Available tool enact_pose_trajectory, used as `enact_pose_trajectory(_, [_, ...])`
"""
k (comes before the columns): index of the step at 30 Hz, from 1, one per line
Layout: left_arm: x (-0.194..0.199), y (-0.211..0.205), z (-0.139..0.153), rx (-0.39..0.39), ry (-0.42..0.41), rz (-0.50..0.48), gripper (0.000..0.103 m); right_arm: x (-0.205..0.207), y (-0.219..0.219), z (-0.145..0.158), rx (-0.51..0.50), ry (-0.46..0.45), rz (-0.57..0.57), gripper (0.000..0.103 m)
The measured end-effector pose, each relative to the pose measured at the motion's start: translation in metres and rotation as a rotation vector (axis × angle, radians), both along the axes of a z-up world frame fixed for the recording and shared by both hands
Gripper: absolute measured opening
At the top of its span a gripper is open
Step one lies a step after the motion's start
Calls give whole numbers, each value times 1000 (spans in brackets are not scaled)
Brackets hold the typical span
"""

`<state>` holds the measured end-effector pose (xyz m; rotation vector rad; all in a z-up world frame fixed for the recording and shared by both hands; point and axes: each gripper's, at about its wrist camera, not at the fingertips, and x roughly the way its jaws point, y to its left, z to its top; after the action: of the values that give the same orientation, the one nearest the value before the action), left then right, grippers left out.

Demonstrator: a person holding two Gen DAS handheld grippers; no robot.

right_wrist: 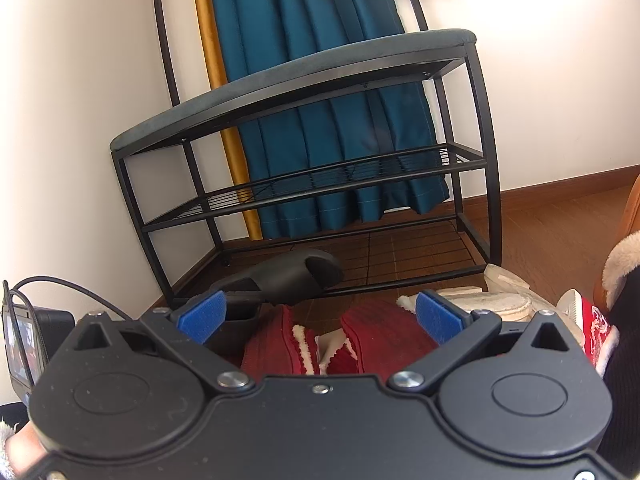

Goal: Organize scattered shoes
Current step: 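Move the left tool toward the black slide sandal atop the red slippers, then close the left tool on the black slide sandal's strap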

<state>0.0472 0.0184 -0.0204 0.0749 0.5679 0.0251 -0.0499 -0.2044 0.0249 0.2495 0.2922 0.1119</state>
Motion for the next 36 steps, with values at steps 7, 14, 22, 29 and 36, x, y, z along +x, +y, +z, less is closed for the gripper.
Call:
enact_pose_trajectory(7, [22,-1,-6,14,2,11,95,5,1,-3,-7,10,4,103])
enact_pose_trajectory(14, [45,7,-13,36,-10,18,99,13,4,-4,-18,19,13,103])
enact_pose_trajectory(22, [63,28,-21,3,-42,32,98,18,7,-6,-18,19,22,103])
enact_pose_trajectory(29, [76,35,-29,5,-60,27,94,24,10,-9,-26,30,32,103])
enact_pose_trajectory(36, [90,40,-31,-23,-30,50,94,28,13,-11,-27,34,44,103])
